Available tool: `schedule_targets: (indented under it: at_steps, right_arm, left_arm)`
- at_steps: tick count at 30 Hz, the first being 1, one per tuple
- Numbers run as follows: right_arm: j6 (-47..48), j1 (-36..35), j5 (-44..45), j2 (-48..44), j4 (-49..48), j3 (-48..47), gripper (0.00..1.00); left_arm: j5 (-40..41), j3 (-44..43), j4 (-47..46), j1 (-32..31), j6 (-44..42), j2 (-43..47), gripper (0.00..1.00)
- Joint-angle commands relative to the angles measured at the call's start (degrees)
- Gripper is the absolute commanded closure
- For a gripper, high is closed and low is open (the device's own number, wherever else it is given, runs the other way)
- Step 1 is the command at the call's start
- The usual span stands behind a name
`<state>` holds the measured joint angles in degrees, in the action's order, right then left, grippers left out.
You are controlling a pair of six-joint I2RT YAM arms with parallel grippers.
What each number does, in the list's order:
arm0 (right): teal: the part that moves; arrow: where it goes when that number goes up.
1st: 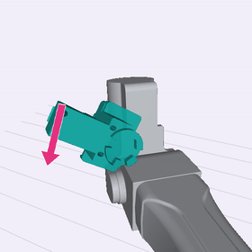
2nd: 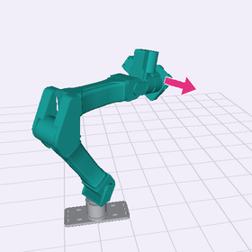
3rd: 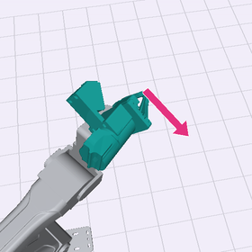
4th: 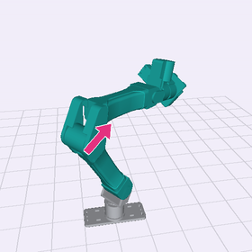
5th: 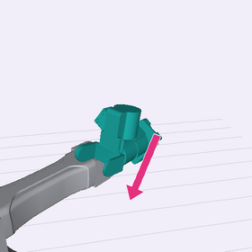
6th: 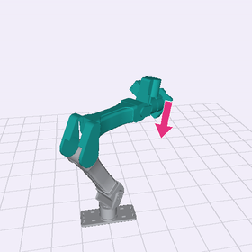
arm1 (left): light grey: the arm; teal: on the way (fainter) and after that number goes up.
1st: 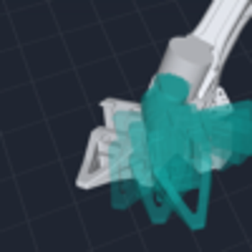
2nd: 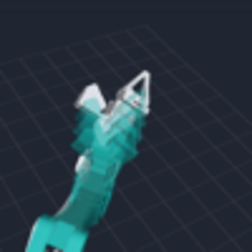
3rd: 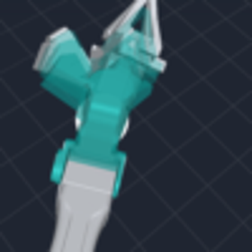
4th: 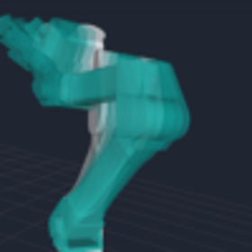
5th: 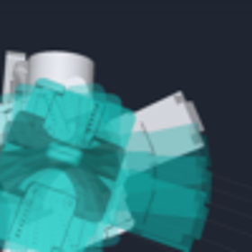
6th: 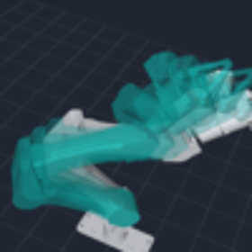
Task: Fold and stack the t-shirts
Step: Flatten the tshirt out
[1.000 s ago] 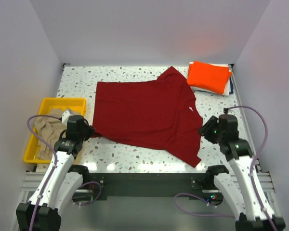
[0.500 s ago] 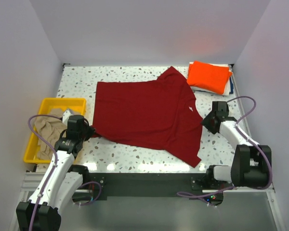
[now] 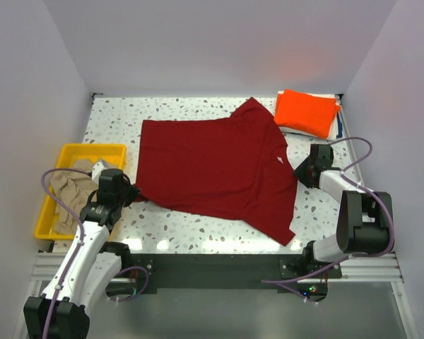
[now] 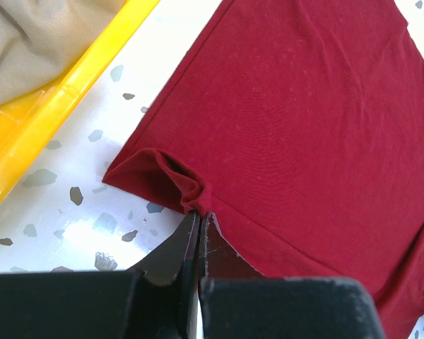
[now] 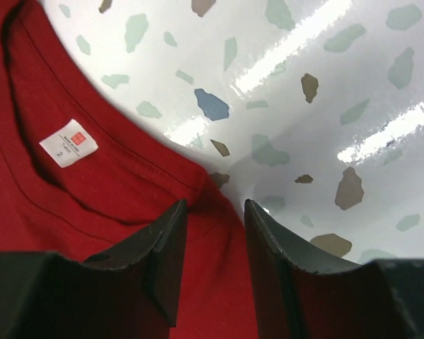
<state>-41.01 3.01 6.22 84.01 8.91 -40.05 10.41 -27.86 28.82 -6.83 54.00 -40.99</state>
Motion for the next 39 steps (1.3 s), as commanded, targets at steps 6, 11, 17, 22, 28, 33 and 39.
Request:
schedule_targets:
  at_steps: [6,11,17,22,28,33,39]
  right_arm:
    - [-0.38,-0.02,-1.21,1.25,-2.59,-0.03,0.77]
    - [1.81,0.33,2.21,-2.7,0.76,0.68,0.9]
    - [4.71,4.19,4.68,-8.59,6.91,-0.2,0.94]
    - [6.12,7.63,2.92,-9.92,9.11,-1.08,0.94]
    - [6.56,9.56,2.05,-8.77,9.81,-0.11,0.86]
    - [7.18,9.48,-1.38,-13.42,12.78,-0.02,0.6]
    - [8.76,9.47,-6.13,-24.3,20.42,1.82,0.46]
  left_arm:
    - [-0.13,0.61,-0.87,-0.11,0.14,0.65,1.0]
    - [0.04,0.79,-0.17,-0.2,-0.03,1.0,1.0]
    - [-0.13,1.31,1.06,-0.2,0.06,1.97,1.0]
    - [-1.62,2.72,1.33,-0.2,0.84,3.29,1.0]
    - [-2.33,4.03,2.3,-0.2,1.46,4.43,1.0]
    - [-2.86,4.74,2.12,-0.2,2.25,4.78,1.0]
    - [-2.42,5.01,2.03,-0.29,3.13,6.27,1.0]
